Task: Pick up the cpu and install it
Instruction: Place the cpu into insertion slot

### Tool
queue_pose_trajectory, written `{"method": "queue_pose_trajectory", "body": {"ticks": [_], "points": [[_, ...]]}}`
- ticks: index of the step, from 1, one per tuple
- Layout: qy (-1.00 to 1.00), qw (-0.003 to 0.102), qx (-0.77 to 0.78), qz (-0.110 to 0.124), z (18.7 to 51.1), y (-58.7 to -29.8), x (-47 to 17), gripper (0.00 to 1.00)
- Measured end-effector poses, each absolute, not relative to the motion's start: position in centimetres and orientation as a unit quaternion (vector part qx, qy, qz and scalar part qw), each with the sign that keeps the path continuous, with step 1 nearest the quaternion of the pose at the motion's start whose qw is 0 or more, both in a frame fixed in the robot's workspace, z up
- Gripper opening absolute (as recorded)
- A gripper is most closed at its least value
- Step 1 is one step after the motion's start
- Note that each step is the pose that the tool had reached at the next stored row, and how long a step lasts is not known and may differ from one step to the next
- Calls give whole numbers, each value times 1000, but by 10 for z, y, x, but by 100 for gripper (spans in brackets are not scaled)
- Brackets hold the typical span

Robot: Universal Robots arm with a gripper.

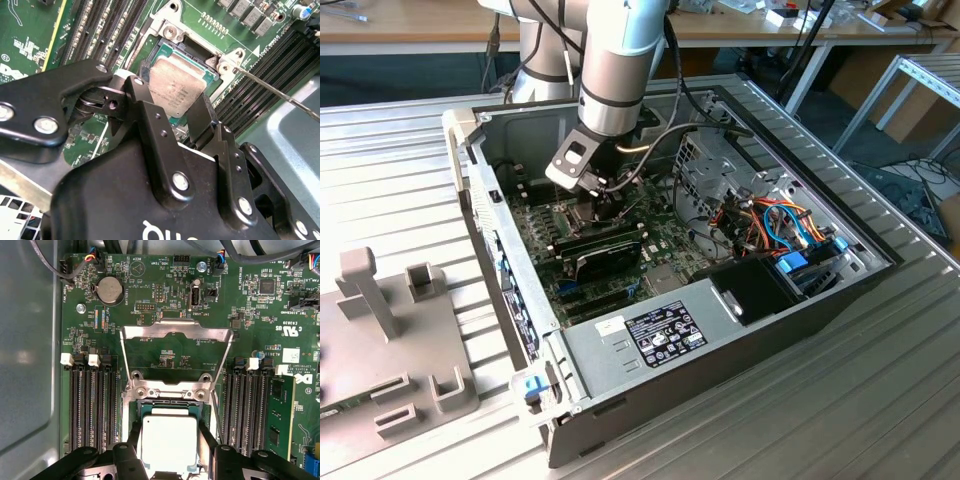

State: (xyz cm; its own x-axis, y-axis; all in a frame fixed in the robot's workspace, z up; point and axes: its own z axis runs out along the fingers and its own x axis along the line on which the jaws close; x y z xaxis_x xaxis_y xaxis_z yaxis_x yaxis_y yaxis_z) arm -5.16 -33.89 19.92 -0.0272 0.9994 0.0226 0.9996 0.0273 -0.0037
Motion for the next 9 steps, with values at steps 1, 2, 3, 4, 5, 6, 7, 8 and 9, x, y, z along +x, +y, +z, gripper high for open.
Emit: {"method": "queue_pose_trajectory", "body": {"ticks": [1, 2, 3, 4, 5, 6, 7, 8, 9], "points": [[-717, 9, -697, -7, 199, -339, -52, 54], [-717, 9, -697, -7, 199, -339, -52, 54], [-717, 9, -697, -7, 199, -339, -52, 54], [-717, 9, -697, -7, 199, -339, -52, 54], [-717, 9, -697, -7, 199, -339, -52, 54], [-717, 9, -697, -7, 199, -339, -52, 54], [-717, 9, -697, -7, 198, -339, -52, 54], [-717, 9, -697, -6, 198, -339, -52, 54], [-717, 9, -697, -6, 198, -339, -52, 54]]}}
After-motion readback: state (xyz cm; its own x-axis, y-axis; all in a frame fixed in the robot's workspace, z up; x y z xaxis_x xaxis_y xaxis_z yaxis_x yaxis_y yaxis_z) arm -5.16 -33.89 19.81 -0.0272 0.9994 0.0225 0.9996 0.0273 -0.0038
